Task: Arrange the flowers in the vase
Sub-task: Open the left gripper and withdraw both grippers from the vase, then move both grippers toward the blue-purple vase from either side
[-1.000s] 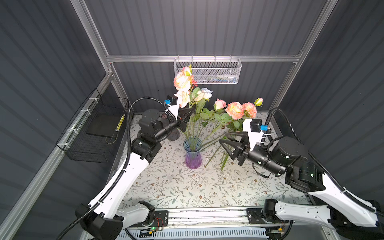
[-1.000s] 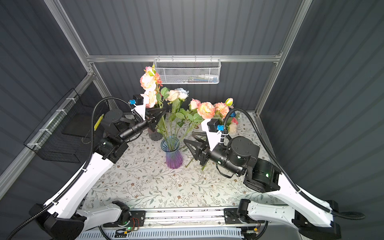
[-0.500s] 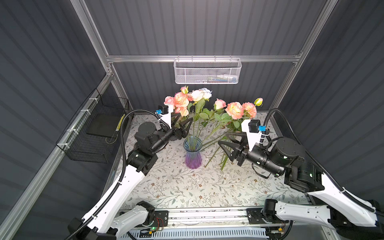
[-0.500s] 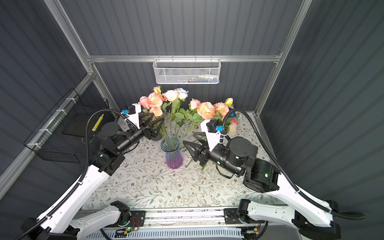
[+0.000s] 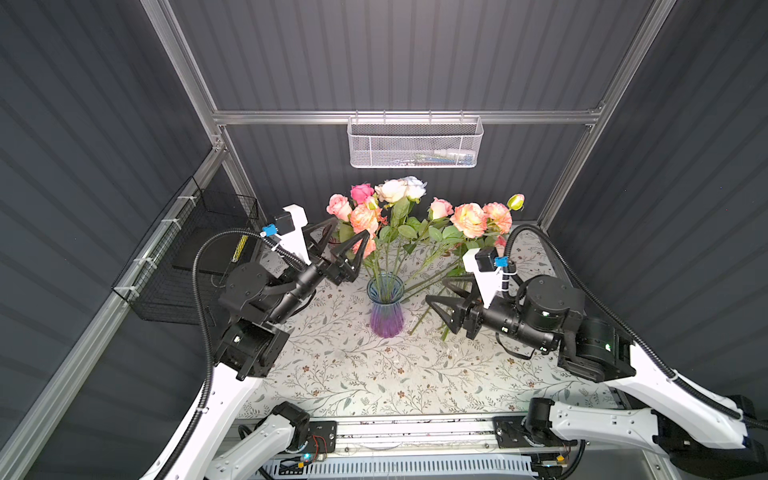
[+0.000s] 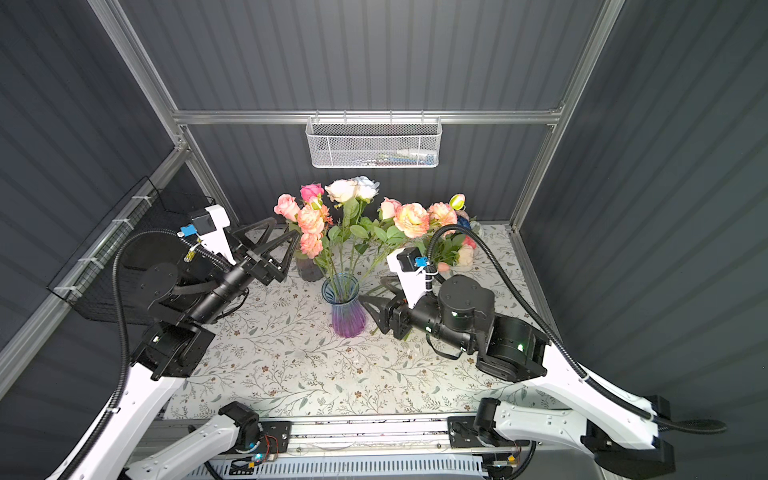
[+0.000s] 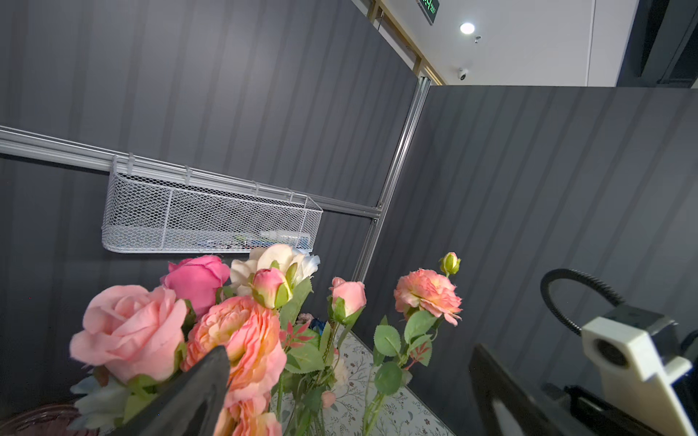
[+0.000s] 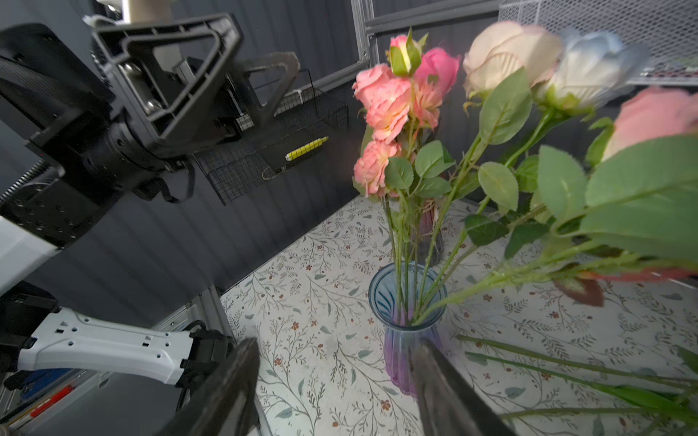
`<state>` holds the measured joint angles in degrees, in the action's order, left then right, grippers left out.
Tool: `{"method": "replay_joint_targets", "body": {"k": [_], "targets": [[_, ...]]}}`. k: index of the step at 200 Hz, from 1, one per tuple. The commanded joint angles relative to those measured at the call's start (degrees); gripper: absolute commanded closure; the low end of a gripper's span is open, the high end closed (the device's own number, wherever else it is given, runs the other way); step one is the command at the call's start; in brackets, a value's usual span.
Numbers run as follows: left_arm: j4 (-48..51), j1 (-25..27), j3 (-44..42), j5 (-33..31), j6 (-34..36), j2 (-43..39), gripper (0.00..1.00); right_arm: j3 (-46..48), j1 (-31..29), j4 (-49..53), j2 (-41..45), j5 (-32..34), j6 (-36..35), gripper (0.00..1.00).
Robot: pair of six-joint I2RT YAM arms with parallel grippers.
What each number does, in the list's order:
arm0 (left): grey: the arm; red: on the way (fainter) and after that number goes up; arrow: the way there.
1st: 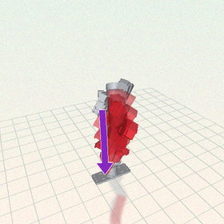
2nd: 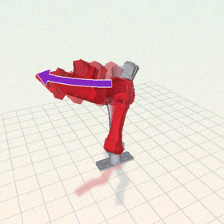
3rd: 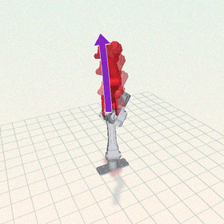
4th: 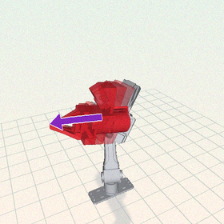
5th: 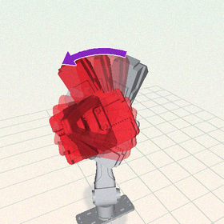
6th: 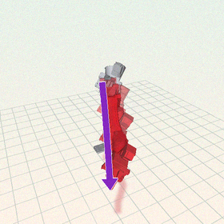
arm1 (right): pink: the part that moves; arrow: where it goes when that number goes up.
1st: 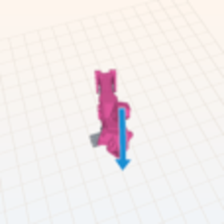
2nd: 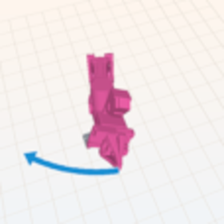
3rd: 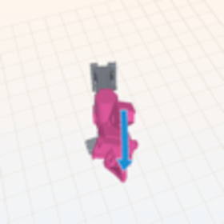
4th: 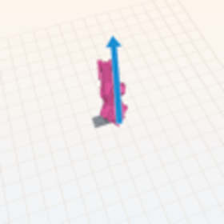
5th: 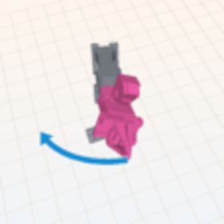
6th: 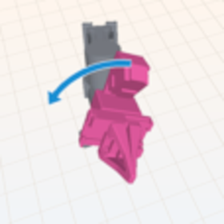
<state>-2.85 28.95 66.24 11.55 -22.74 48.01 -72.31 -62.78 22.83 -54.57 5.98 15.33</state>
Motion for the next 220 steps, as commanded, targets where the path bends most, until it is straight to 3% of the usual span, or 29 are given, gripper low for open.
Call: {"method": "replay_joint_targets", "body": {"k": [1,75,136,161,194,220], "targets": [[6.6,0.1,-2.9,-0.2,-3.4,-4.8,0.00,3.1,0.1,3.7,-0.4,-2.8,3.3,0.33],[23.1,0.1,-16.7,-6.0,-9.3,-14.6,0.01,17.7,1.8,-3.0,-3.6,-5.2,11.0,0.36],[22.1,-0.2,-25.7,-7.1,-13.0,-10.0,0.04,30.5,15.5,-16.9,-5.2,-19.0,20.9,0.41],[19.4,-4.0,-24.9,-1.6,-15.5,-5.4,0.10,30.7,20.5,-21.4,-6.7,-23.7,23.7,0.42],[11.4,-18.6,-25.7,16.6,-25.9,-0.2,0.26,28.6,24.9,-24.5,-11.5,-29.0,27.4,0.44],[2.7,-19.2,-25.1,22.4,-32.3,4.4,0.29,25.4,26.2,-26.5,-15.6,-32.1,29.4,0.46]]}}
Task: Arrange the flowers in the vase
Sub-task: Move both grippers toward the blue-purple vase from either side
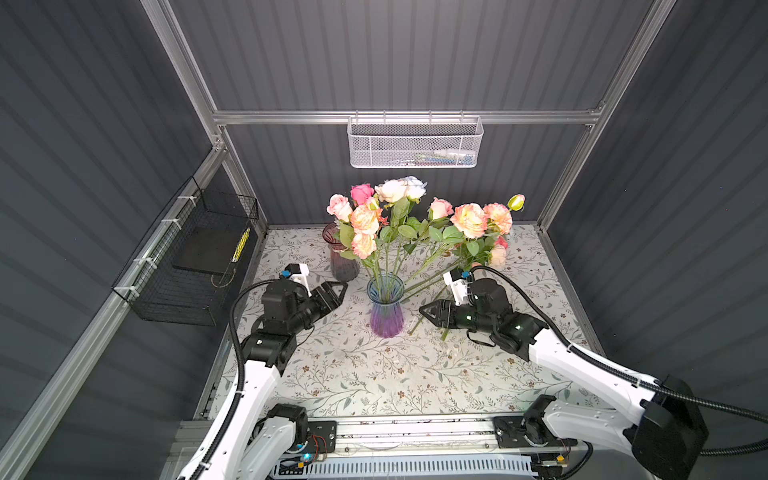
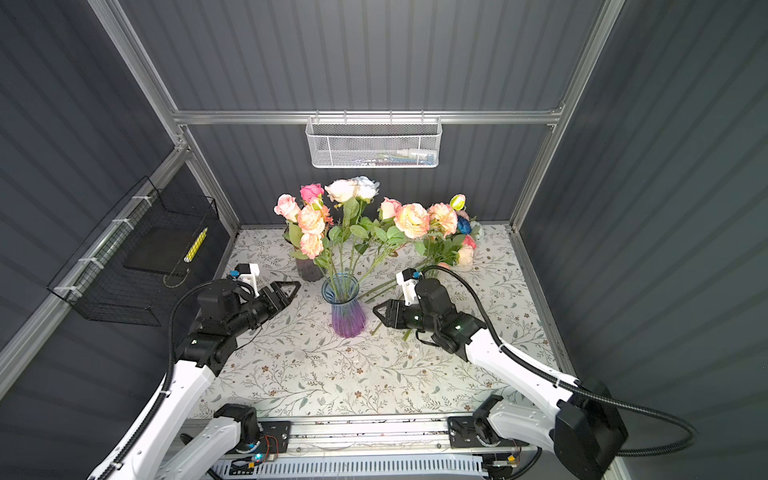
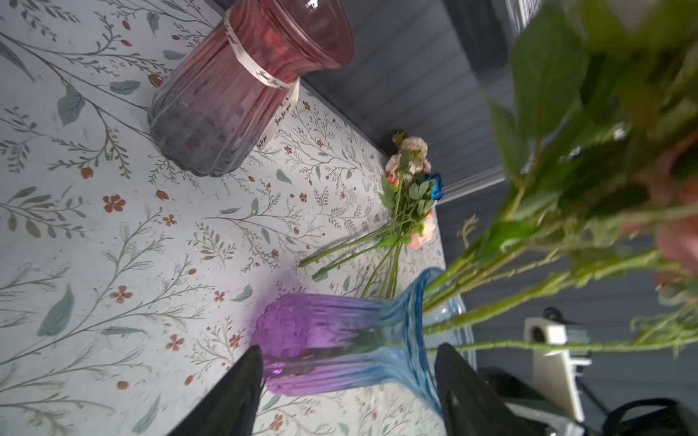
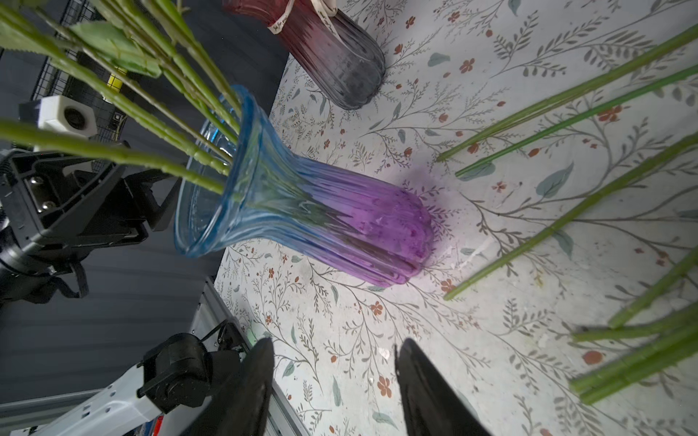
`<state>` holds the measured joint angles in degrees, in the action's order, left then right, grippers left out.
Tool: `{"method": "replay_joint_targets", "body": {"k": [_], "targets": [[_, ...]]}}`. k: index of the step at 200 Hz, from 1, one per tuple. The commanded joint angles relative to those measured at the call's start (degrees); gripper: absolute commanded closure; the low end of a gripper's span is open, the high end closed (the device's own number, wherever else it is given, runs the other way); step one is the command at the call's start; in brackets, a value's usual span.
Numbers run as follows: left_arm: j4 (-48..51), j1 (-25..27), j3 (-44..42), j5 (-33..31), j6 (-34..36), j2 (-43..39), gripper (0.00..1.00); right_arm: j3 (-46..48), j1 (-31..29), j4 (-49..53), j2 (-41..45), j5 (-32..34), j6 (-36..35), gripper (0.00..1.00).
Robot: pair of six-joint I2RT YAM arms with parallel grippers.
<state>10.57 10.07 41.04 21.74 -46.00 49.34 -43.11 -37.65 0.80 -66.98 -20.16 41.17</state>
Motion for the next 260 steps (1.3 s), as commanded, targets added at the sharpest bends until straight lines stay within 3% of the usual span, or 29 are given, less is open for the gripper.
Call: {"method": "replay_joint_targets", "body": {"k": [1,46,75,202,260], "targets": [[-11.0,-0.3,0.2,12.4,-9.3,3.2,0.29,-4.0,1.1,-4.5,-3.4,-6.1,3.6,0.47],[-12.8,-0.2,3.5,17.7,-10.0,7.7,0.39,-8.0,1.5,-8.8,-8.1,-7.9,6.4,0.47],[-9.8,-0.1,4.4,18.8,-9.0,9.8,0.54,-10.7,1.5,-9.5,-10.5,-8.8,7.0,0.48],[-3.5,4.2,7.1,17.4,-4.2,14.8,0.57,-16.2,0.1,-2.1,-14.2,-6.1,4.4,0.61],[-1.0,6.4,8.8,16.8,-1.8,16.3,0.60,-19.5,-2.0,3.2,-15.9,-4.0,1.4,0.59]]}}
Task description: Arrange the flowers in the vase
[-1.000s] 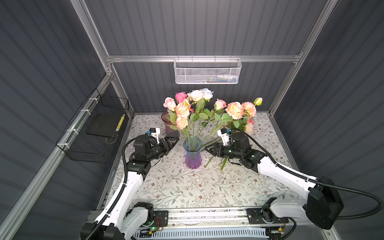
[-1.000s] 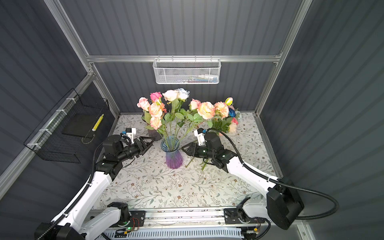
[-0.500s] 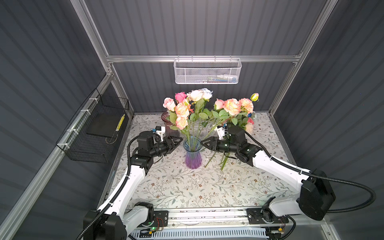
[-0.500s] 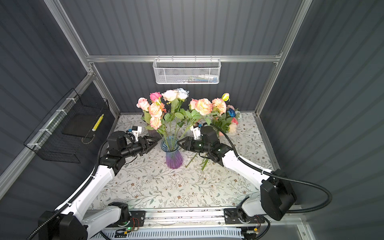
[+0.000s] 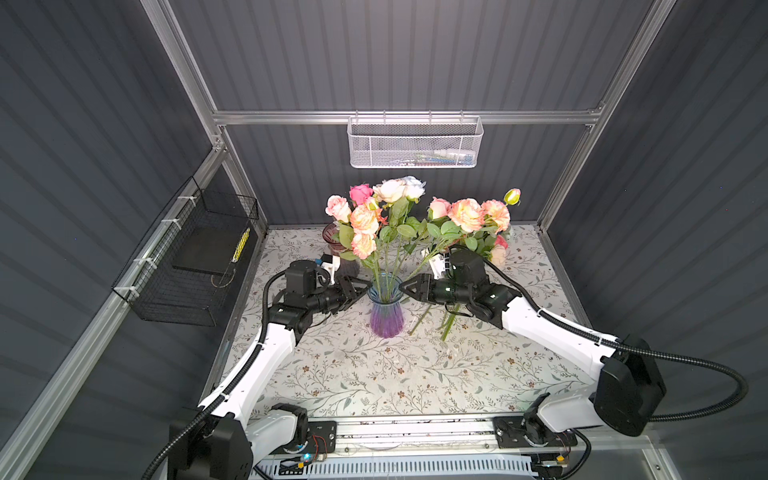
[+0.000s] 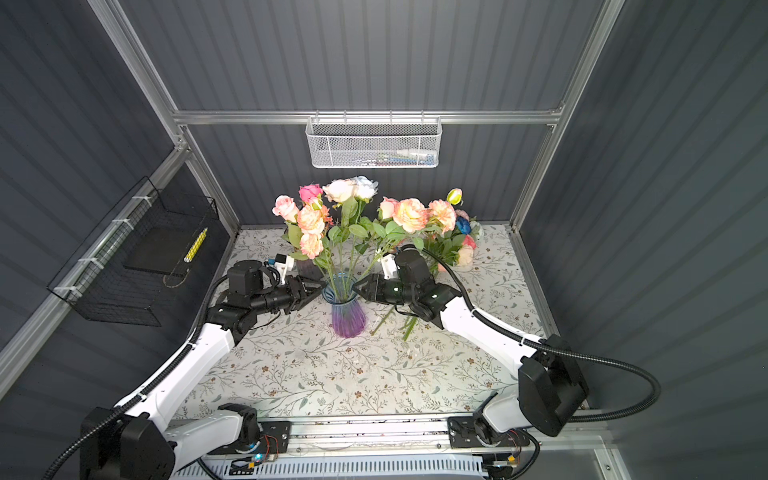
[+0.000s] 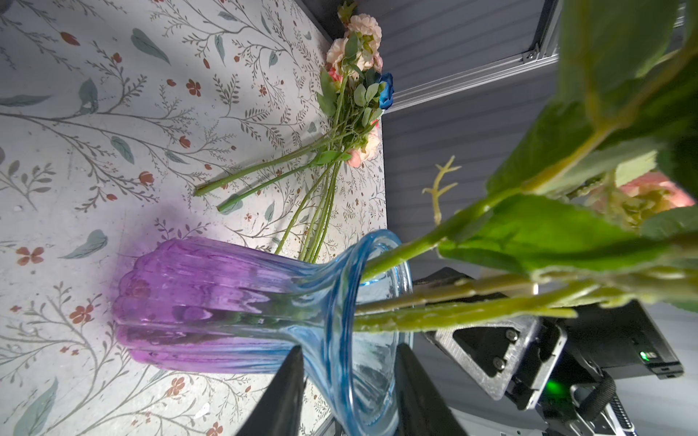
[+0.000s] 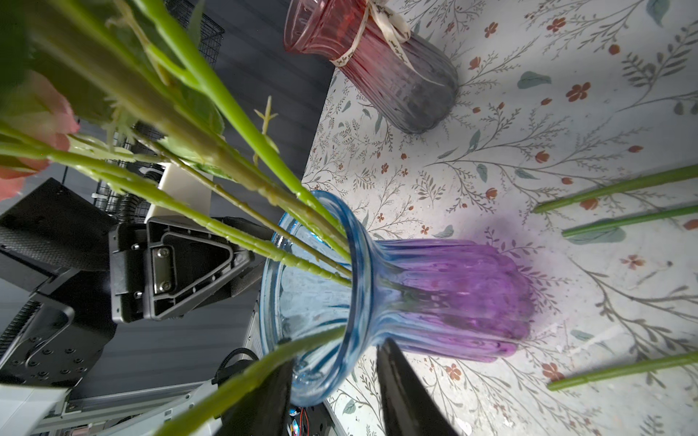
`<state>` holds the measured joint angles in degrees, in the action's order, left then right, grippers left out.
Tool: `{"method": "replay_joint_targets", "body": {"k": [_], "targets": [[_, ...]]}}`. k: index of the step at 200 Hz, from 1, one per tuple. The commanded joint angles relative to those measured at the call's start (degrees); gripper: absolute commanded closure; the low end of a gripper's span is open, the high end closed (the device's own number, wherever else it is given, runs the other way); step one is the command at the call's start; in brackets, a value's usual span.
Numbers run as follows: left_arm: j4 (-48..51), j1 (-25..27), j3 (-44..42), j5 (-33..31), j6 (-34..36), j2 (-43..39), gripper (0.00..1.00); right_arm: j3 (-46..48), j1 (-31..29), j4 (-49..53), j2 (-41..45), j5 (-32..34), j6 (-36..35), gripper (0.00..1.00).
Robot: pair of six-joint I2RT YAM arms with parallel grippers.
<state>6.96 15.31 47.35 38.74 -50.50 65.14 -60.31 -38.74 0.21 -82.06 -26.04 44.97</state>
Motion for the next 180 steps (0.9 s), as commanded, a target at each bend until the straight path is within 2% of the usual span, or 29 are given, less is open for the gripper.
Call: {"method": "replay_joint_targets", "body": {"k": [1,29,102,180], "targets": [[2.7,1.2,2.5,-0.3,2.7,0.6,0.60,-2.4,-0.9,3.9,-0.8,1.9,-2.4,0.59],[3.6,2.4,3.1,-0.4,3.7,1.9,0.65,-3.9,-1.6,6.0,-2.1,2.9,-3.5,0.60],[6.5,2.2,5.3,-3.7,7.1,3.0,0.79,-6.3,-2.5,4.6,-5.9,2.1,-4.2,0.70],[4.0,-1.4,8.2,-6.8,9.4,5.5,0.82,-14.8,-2.7,3.3,-14.6,0.8,-5.9,0.71]]}}
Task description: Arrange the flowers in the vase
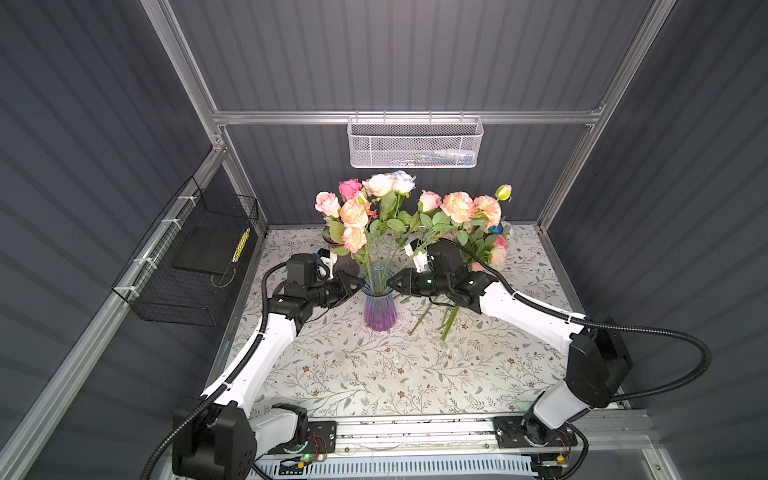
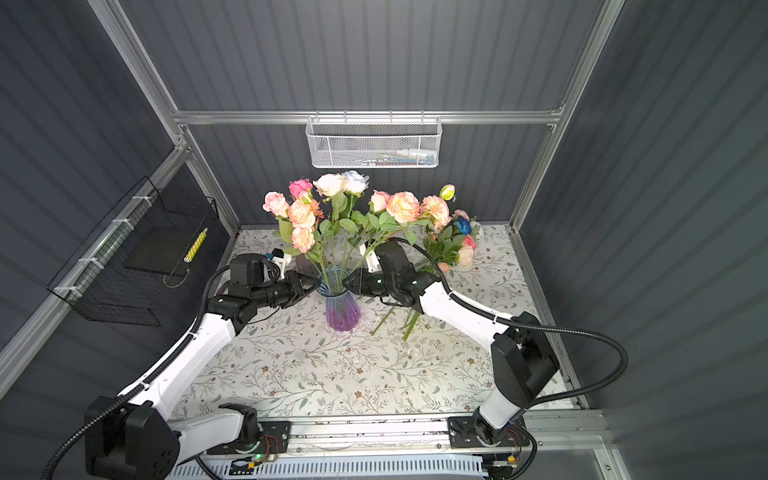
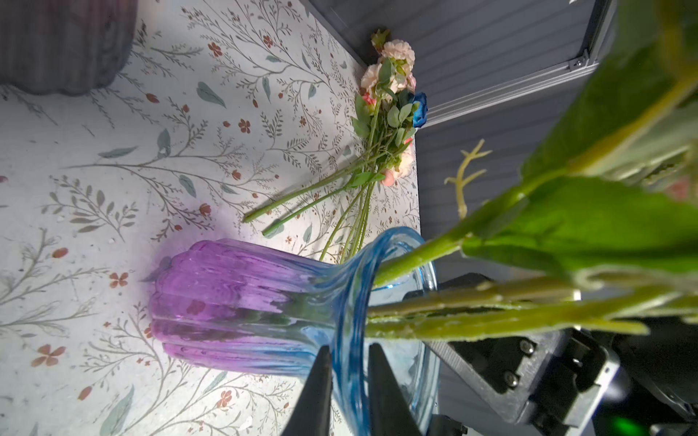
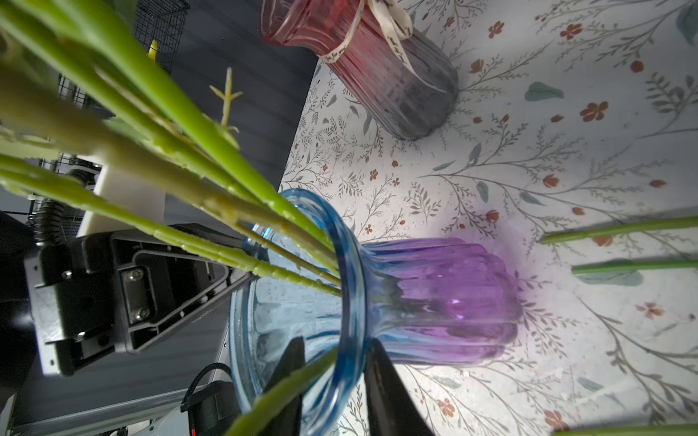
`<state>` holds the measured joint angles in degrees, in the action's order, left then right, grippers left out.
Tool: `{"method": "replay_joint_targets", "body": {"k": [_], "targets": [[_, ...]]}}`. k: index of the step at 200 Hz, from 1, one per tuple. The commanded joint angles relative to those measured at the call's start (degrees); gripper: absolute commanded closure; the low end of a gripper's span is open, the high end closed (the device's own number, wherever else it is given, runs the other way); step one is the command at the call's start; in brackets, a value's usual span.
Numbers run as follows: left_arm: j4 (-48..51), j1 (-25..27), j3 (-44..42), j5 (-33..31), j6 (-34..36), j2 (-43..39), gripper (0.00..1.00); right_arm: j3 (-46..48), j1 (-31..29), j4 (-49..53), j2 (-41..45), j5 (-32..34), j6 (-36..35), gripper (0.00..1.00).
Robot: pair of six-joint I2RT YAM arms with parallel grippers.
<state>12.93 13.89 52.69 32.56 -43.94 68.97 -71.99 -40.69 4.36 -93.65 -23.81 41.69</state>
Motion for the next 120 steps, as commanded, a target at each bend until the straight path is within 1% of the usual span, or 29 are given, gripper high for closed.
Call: {"method": "replay_joint_targets", "body": {"k": [1,28,71,86,120], "targets": [[-2.0,0.0,2.9,-0.6,2.8,1.8,0.82,-3.2,-0.7,-0.8,-3.3,-1.4,-2.7,0.71],[-3.8,-0.1,5.2,-1.9,3.5,4.2,0.83,-7.1,-0.6,-0.3,-6.2,-1.1,-4.3,0.71],[-6.6,-0.1,10.0,-3.0,4.0,10.1,0.84,-13.0,1.5,1.0,-11.0,-1.1,-6.8,0.72],[-8.2,0.0,11.3,-2.2,3.4,12.3,0.84,-15.3,2.0,2.3,-12.5,-1.0,-7.9,0.72],[-12.6,0.1,12.7,-2.8,1.1,16.4,0.85,-19.0,3.8,4.7,-14.8,-0.3,-10.1,0.72]]}}
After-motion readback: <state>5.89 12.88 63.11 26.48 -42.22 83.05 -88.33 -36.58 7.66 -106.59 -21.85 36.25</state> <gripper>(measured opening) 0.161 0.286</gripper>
